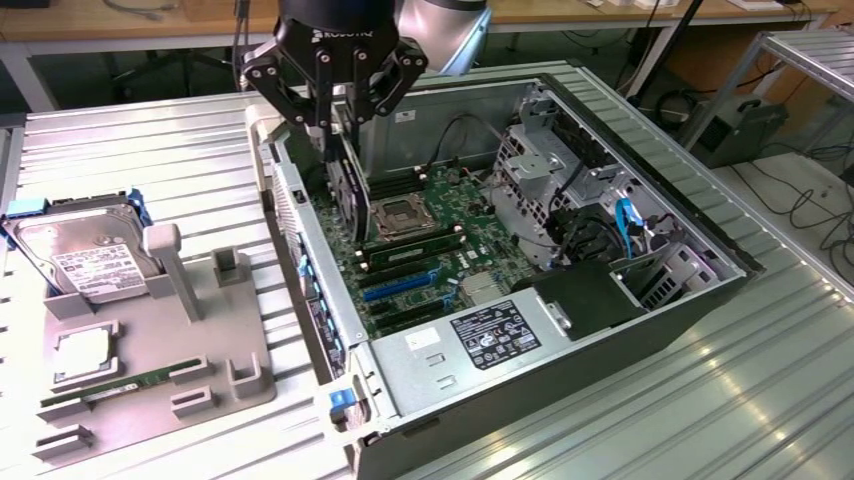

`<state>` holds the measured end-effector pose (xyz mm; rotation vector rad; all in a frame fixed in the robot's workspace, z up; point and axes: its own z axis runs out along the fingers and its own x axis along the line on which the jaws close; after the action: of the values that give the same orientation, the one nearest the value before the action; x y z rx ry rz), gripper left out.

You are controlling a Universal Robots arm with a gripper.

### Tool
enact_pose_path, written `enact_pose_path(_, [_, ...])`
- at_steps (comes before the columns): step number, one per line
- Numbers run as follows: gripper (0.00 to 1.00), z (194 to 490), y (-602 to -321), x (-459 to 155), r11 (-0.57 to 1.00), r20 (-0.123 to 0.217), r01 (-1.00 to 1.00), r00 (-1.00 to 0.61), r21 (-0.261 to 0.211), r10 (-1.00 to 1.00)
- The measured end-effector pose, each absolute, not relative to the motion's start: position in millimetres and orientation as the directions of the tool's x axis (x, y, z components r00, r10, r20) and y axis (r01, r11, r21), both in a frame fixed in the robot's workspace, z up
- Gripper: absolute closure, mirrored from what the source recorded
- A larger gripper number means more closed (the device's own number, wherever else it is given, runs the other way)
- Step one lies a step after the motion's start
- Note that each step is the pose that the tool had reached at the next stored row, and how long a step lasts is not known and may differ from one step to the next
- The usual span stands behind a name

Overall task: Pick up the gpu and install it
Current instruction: 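Pick up the gpu and move the gpu toward the slot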

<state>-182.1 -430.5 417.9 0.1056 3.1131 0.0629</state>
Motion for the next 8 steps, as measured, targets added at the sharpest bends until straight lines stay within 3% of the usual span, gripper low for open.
enact_pose_path(8, [0.74, 416.8, -430.5, -178.6, 0.997, -0.025, 0.067, -0.997, 0.041, 0.068])
